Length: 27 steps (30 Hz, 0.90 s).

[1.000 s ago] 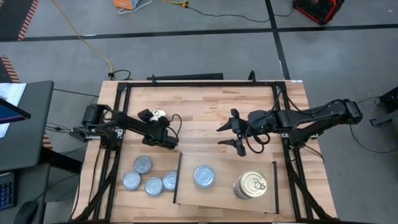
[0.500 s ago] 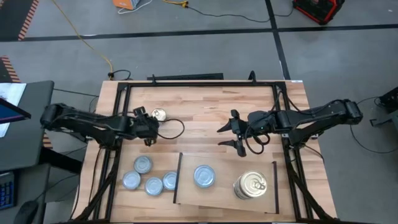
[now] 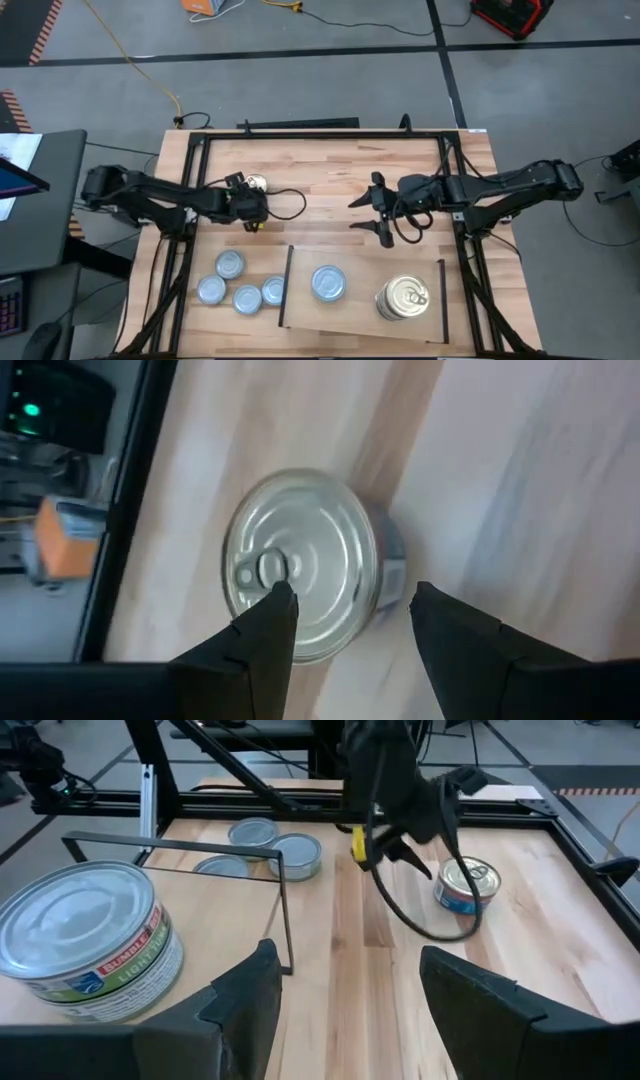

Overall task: Stack canned seafood by type on shelf
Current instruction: Stack the blue-pink tuna can on the top of the blue-pink tuna cans on the shelf

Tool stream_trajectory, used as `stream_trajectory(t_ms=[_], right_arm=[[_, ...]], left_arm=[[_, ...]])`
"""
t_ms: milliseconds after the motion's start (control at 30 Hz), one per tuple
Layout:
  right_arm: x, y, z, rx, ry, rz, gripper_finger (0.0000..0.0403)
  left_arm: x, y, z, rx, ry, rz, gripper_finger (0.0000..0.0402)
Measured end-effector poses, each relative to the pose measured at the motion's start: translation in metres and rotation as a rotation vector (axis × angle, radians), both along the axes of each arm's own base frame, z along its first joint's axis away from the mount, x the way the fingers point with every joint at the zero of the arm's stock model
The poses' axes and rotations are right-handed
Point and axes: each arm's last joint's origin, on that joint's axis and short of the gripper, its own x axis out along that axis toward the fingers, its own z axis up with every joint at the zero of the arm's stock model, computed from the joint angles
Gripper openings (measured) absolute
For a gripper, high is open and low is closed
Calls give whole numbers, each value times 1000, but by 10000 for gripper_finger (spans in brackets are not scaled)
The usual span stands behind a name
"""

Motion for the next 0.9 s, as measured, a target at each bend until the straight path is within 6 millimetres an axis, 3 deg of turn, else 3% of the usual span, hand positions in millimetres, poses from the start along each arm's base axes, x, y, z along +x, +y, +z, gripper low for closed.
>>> stream_trajectory(t_ms=[367, 567, 667, 900], right_arm=[[0, 0, 0, 0, 1, 1, 265], [0, 0, 0, 0, 1, 1, 265], [0, 0, 0, 0, 1, 1, 265], [0, 0, 0, 0, 2, 1, 265]], left_arm=[[12, 9, -29, 147, 296, -135, 187], [19, 24, -48, 147, 358, -96, 179], [20, 26, -52, 171, 364, -63, 145], [20, 22, -50, 159, 260, 20, 14]])
